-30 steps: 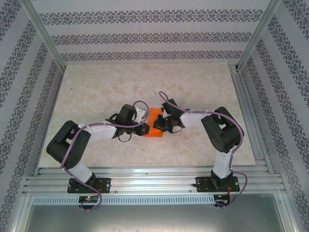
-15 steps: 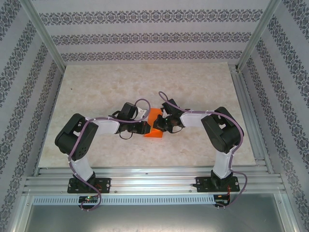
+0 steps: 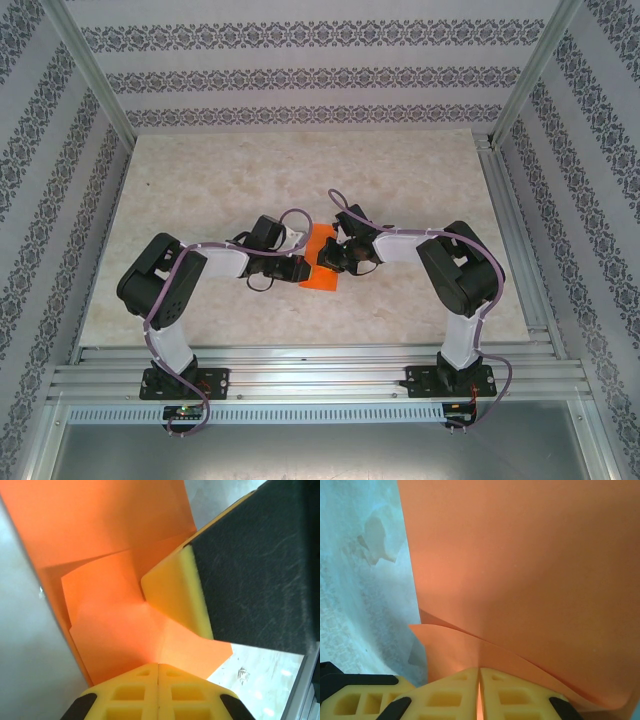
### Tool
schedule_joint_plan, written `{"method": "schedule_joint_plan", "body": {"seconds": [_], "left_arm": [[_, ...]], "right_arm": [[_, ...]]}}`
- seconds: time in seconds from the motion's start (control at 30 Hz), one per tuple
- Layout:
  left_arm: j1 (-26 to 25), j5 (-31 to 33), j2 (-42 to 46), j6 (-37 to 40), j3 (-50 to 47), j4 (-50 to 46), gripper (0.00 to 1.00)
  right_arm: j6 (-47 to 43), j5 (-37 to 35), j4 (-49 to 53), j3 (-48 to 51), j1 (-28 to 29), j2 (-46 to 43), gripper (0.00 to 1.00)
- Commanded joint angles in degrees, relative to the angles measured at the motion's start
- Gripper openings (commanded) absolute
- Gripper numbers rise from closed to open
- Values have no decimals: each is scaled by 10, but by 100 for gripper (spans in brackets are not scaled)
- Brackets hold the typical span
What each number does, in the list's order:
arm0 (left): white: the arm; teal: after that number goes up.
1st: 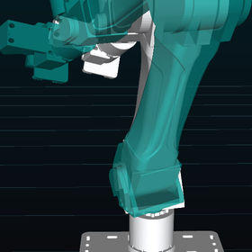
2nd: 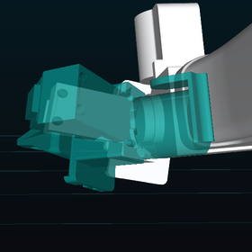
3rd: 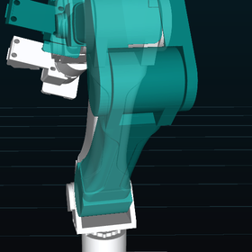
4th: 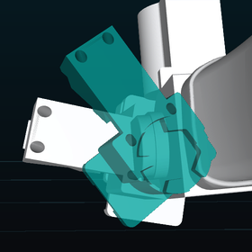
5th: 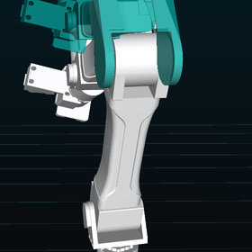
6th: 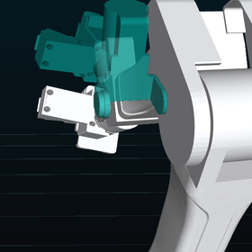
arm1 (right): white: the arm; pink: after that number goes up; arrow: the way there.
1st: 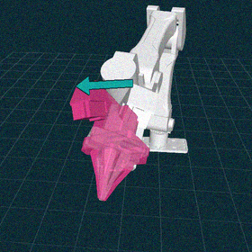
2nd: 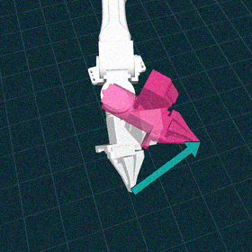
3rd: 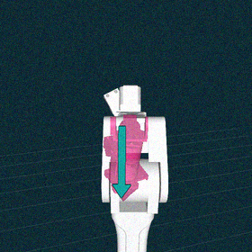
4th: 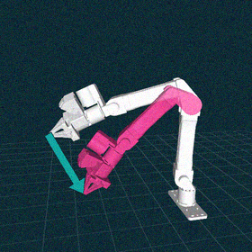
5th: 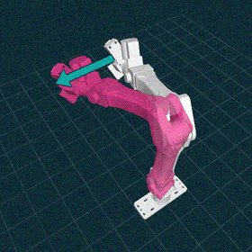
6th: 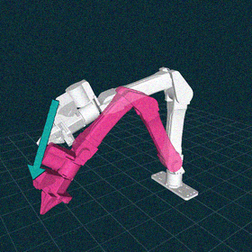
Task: Fold a paper plane with a square sheet of paper (fold left side to right side)
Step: Fold the triangle a second time at the center of the table.
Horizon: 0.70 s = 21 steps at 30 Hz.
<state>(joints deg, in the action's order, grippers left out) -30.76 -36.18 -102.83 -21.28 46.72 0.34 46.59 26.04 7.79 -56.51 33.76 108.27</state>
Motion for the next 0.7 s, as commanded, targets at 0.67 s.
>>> {"method": "schedule_joint_plan", "body": {"seconds": [0.67], "left_arm": [[2,-4,22,40,-74,-51,6]], "right_arm": [[-13,-20,43,6,7,27,11]]}}
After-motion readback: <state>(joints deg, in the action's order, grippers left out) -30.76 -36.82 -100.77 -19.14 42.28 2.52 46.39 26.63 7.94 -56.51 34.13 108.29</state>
